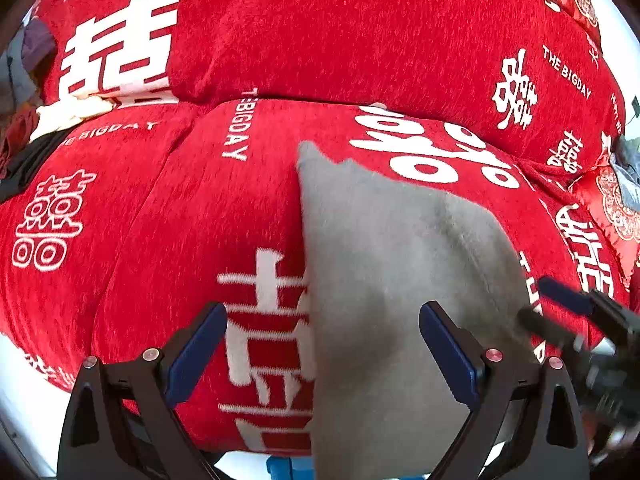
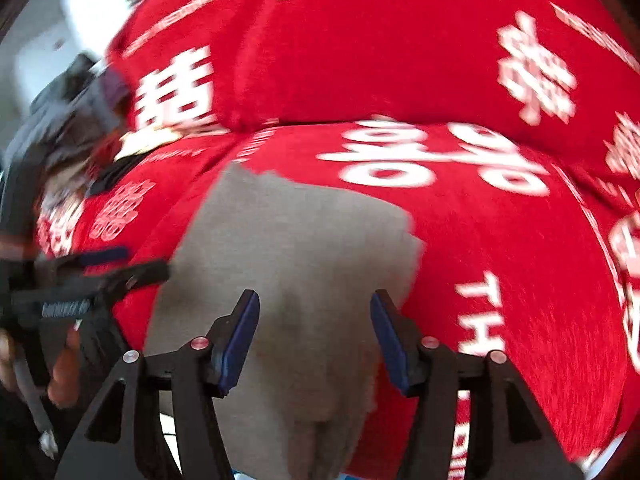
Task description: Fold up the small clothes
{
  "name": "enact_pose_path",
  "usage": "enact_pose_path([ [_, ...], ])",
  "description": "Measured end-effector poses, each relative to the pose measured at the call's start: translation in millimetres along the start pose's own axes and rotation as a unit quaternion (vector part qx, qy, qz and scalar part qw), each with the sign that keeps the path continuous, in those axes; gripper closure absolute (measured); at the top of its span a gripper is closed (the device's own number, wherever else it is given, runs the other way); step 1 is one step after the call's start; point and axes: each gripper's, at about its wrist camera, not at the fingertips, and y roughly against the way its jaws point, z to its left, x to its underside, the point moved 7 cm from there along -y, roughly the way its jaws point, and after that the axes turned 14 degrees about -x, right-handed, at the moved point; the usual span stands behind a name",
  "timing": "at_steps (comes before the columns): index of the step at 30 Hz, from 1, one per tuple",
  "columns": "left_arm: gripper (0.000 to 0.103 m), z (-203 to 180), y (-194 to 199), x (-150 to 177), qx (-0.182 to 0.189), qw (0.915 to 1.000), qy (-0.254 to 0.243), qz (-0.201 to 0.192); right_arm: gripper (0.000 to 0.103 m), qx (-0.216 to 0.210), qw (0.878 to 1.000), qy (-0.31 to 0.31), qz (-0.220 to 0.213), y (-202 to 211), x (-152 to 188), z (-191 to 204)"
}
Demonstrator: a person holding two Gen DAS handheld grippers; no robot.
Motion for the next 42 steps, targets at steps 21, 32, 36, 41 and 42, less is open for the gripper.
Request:
enact_pose_path([
  [21,0.0,4.2,-72.9,-27.1,-0.1,0.9933,-0.001,0.057,0.034,-0.089,0.995,-0.049,0.021,-45.9,-30.3,-30.0],
  [32,0.0,15.1,-85.8,-20.9,-0.077,0.9918,0.04,0.093,0.034,-0.049,0.993,-0.099,0.04,-66.8,-39.5,-82.2],
  [36,0.0,15.8,-56.0,-15.9,-0.064,0.9945,0.039,0.074,0.034,-0.023,0.998,-0.063,0.017,-27.2,-28.6,-62.9],
  [41,0.0,-15.2,-18.5,16.2,-0.029,0.9979,-0.028,0.051,0.034,0.008,0.999,0.004,0.031,6.4,16.5,-26.4],
  [42,0.0,-19.5,-13.9,21.8,-0.028,0.9976,-0.042,0.047,0.034,0.001,0.999,0.004,0.032,11.0,24.0,-20.2],
])
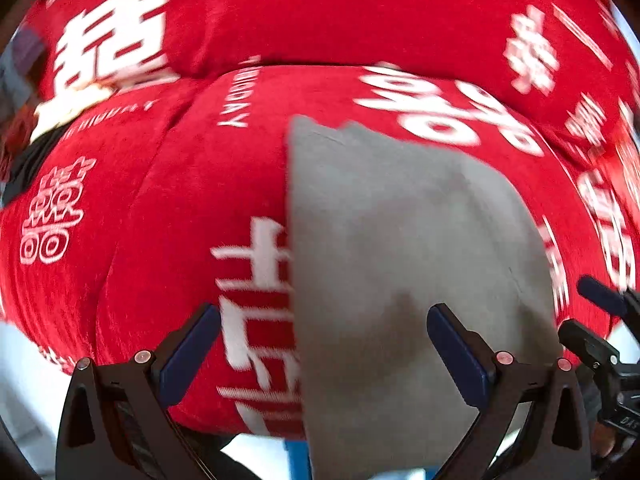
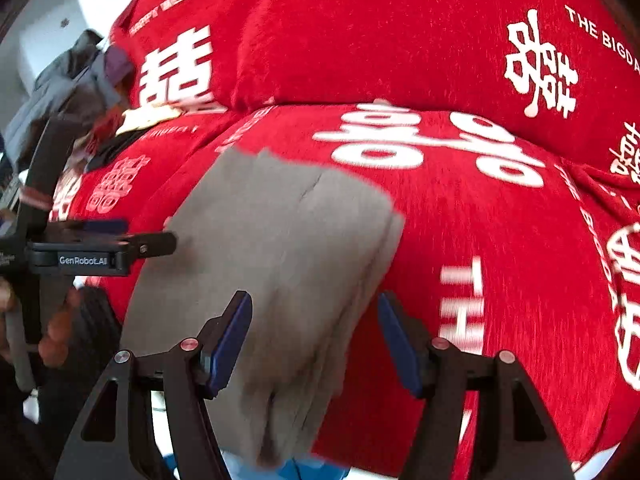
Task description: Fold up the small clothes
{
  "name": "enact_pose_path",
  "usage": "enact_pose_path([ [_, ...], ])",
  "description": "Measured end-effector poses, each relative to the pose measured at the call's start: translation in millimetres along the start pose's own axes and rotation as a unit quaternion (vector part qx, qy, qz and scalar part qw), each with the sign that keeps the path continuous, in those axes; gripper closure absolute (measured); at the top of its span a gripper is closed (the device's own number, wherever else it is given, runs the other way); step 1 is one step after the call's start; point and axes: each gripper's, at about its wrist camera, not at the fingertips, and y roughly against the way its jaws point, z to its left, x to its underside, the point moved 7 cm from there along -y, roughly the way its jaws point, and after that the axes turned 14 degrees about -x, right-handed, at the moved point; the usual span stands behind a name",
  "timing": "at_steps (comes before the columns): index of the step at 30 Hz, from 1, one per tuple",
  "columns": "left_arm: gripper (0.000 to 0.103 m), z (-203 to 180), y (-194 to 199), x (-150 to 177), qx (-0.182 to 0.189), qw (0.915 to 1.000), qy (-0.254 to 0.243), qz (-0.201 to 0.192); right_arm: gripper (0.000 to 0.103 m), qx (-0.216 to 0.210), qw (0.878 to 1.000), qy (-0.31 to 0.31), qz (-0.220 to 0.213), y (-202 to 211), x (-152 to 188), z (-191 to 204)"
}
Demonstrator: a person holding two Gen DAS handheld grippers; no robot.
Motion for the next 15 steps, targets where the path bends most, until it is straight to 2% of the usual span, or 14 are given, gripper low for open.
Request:
enact_pose_path([
  [3,0.0,-8.0,6.3,22.8,-0.01,0.9983,-0.056,-0.01,0.034,-0.057,0.998,0.006,0.014,12.1,27.7,21.7],
  [4,0.0,-6.8,5.6,29.1,-0.011,0.9978,-0.066,-0.005,0.034,-0.073,0.997,0.021,0.033,12.1,39.9,30.6],
  [6,0.0,1.2,1.7,37.7,-0.005,0.9979,-0.063,0.008,0.034,-0.082,0.994,0.045,0.055,9.1,54.5,40.6],
  [8,0.0,15.2,-3.4,41.7,0.006,0.999,-0.038,0.025,0.034,-0.09,0.991,0.058,0.077,0.7,69.0,47.1],
  [11,0.0,29.1,-3.2,47.2,0.025,0.9987,-0.009,0.045,0.034,-0.087,0.992,0.051,0.078,-3.6,76.6,46.8],
  [13,0.0,28.5,5.3,54.4,0.045,0.998,-0.026,0.037,0.034,-0.094,0.992,0.046,0.075,-4.1,78.1,47.9],
  [15,0.0,25.5,6.9,64.5,0.029,0.9974,-0.06,0.029,0.035,-0.101,0.991,0.051,0.073,-7.3,80.0,51.0],
])
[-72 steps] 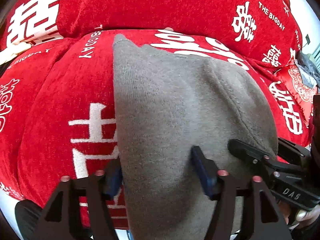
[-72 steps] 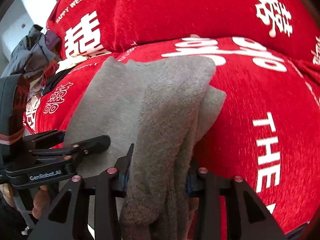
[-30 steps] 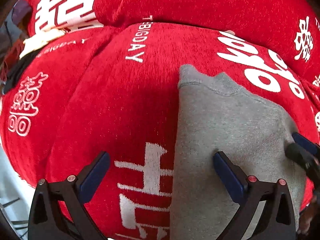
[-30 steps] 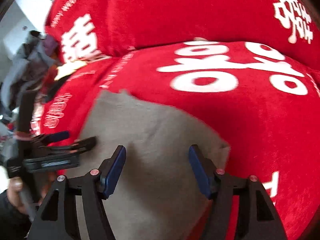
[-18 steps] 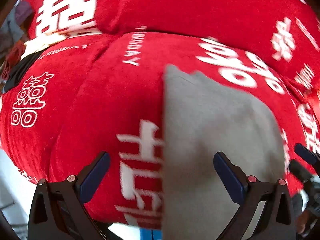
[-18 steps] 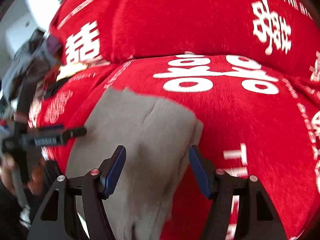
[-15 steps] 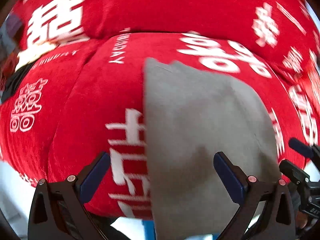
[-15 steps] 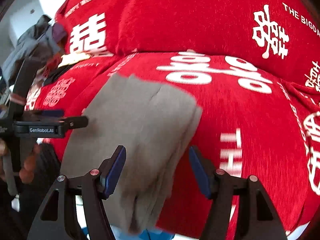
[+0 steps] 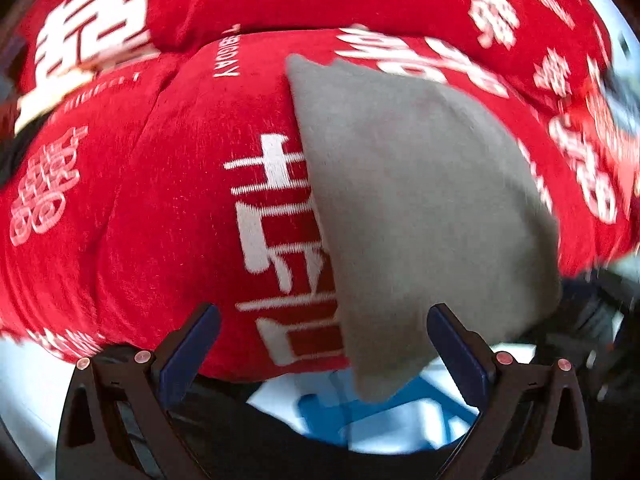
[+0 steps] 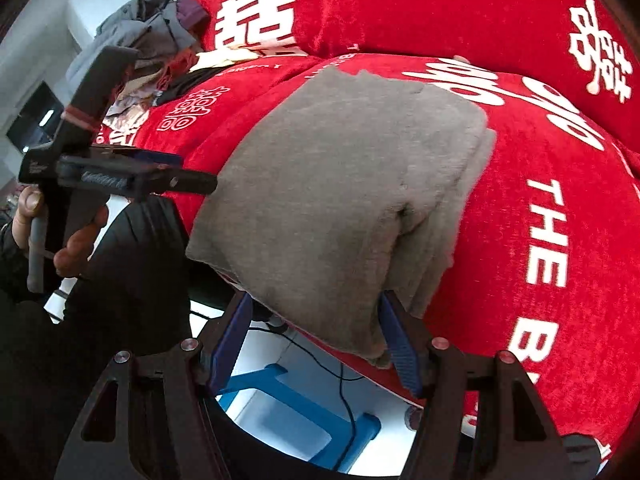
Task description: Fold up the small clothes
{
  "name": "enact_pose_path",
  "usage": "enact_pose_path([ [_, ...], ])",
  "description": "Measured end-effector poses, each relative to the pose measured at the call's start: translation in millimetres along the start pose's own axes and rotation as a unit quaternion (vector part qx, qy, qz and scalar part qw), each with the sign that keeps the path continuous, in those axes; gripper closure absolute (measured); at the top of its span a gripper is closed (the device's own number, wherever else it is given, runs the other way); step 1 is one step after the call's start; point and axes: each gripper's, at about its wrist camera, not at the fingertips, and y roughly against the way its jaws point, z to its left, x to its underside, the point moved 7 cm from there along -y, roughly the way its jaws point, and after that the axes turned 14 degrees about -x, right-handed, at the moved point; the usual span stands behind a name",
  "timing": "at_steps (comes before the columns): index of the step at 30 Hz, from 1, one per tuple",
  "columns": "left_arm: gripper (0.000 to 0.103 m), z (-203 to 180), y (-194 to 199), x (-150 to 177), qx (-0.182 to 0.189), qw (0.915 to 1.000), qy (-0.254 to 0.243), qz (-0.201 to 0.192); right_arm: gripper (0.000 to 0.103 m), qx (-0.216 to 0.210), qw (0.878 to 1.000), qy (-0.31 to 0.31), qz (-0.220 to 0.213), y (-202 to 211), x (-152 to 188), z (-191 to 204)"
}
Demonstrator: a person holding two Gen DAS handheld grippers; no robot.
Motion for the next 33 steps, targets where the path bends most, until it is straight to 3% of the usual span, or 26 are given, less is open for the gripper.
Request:
enact_pose_path([
  [2,0.0,-4.1,-1.4,13.7,-0.015,0.9994,-0.033,0.001,0.044,-0.001,1.0,0.001,0.004,-6.3,2.7,-0.2],
  [6,0.0,-7.4,-9.1,34.3,0.005,0.9985,-0.051,0.017,0.061,-0.003,1.0,-0.026,0.009,-12.9,5.5,-11.1],
  [9,0.0,-3.3,-33.6,37.6,-0.021,0.9979,-0.041,0.046,0.096,0.003,0.999,-0.039,0.009,-13.1,8.0,-21.2],
  [11,0.0,1.4,-48.3,40.0,-0.009,0.9961,-0.015,0.087,0.097,0.018,0.999,-0.042,0.02,-13.0,10.8,-27.4],
  [13,0.0,6.2,-53.3,42.6,0.005,0.9947,0.006,0.102,0.097,0.03,0.998,-0.046,0.022,-7.3,13.4,-31.2],
  [19,0.0,2.0,-29.2,45.1,-0.024,0.9966,-0.04,0.068,0.097,0.048,0.997,-0.051,0.032,-3.8,13.4,-34.3],
  [23,0.0,3.0,10.3,30.5,0.01,0.9982,-0.056,0.017,0.092,0.032,0.998,-0.043,0.012,12.4,1.7,-24.2],
  [26,0.0,3.2,27.3,5.6,0.027,0.9991,-0.03,-0.013,0.08,0.028,0.999,-0.034,-0.026,32.0,-14.7,-24.4],
  [28,0.0,-7.8,28.1,-14.8,0.039,0.999,-0.011,-0.021,0.051,0.03,0.997,-0.044,-0.053,40.9,-29.4,-35.2],
  [30,0.0,-28.4,24.4,-32.8,0.042,0.9988,-0.01,-0.024,0.047,0.035,0.995,-0.061,-0.072,43.5,-43.4,-51.2],
  [33,0.0,-69.3,17.2,-52.7,0.033,0.9982,-0.039,-0.033,0.047,0.011,0.988,-0.111,-0.103,45.6,-66.7,-85.2],
])
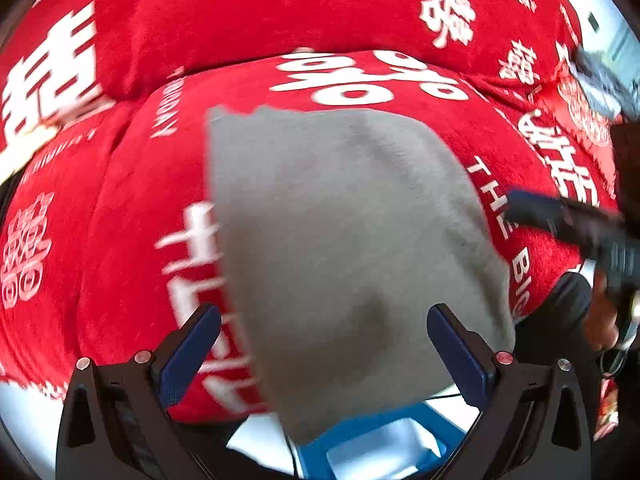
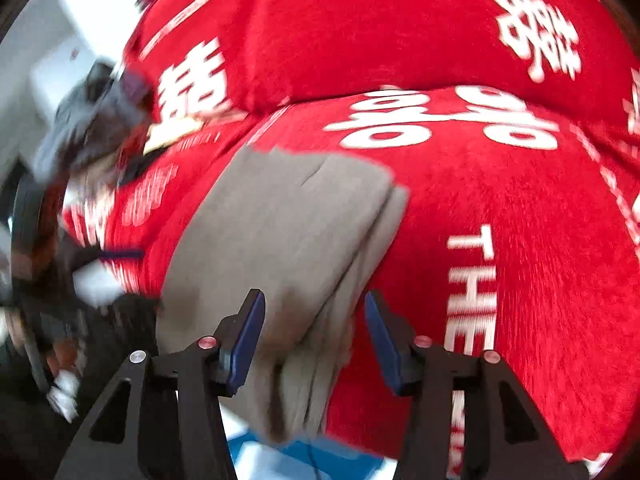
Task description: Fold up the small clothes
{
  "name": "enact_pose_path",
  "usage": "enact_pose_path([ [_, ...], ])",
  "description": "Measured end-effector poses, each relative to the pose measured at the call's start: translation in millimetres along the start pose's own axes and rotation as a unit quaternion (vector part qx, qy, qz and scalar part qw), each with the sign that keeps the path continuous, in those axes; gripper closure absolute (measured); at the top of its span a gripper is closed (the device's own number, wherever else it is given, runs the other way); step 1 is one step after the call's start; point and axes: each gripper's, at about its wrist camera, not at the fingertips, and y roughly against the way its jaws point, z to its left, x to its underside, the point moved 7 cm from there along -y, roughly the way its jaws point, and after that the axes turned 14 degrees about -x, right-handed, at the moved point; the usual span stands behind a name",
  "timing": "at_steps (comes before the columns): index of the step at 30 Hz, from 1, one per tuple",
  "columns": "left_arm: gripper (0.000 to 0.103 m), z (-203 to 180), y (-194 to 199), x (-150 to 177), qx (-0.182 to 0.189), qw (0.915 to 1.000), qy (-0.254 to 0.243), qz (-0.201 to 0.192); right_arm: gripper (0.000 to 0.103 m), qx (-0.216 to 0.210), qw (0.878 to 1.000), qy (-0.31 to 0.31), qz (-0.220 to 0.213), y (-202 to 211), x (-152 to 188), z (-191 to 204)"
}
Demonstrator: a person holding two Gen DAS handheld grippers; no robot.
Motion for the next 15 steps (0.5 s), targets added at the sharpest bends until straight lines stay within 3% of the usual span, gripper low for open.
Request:
enact_pose_path([
  [2,0.0,-18.1,-7.9,-1.6,0.005,0.9998,-0.016,0.006,0.047,-0.031,0.998,-0.056,-0.015,-8.7,-23.8,-24.1],
  [7,0.0,-50.8,-22.0,0.4,-0.004,0.9986,-0.048,0.019,0.049,-0.041,0.997,-0.07,0.0,-42.1,-56.6,-43.6],
  [8,0.0,-54.9,-24.1,1.1,-0.013,0.9982,-0.055,0.019,0.053,-0.048,0.996,-0.071,0.007,-49.2,-58.5,-44.4],
  [9,0.0,-56.9,-25.5,1.6,-0.018,0.9979,-0.058,0.02,0.068,-0.055,0.996,-0.071,0.017,-57.5,-59.6,-44.3],
  [10,0.0,-59.2,-26.8,1.3,-0.021,0.9977,-0.06,0.021,0.092,-0.057,0.996,-0.064,0.032,-65.9,-59.6,-43.9],
  [12,0.0,-64.8,-27.4,0.9,-0.017,0.9975,-0.064,0.024,0.094,-0.039,0.998,-0.033,0.042,-72.9,-64.4,-39.4],
  [15,0.0,-75.0,-28.6,1.5,-0.013,0.9968,-0.075,0.025,0.095,-0.035,0.999,0.001,0.013,-60.3,-79.4,-29.5],
])
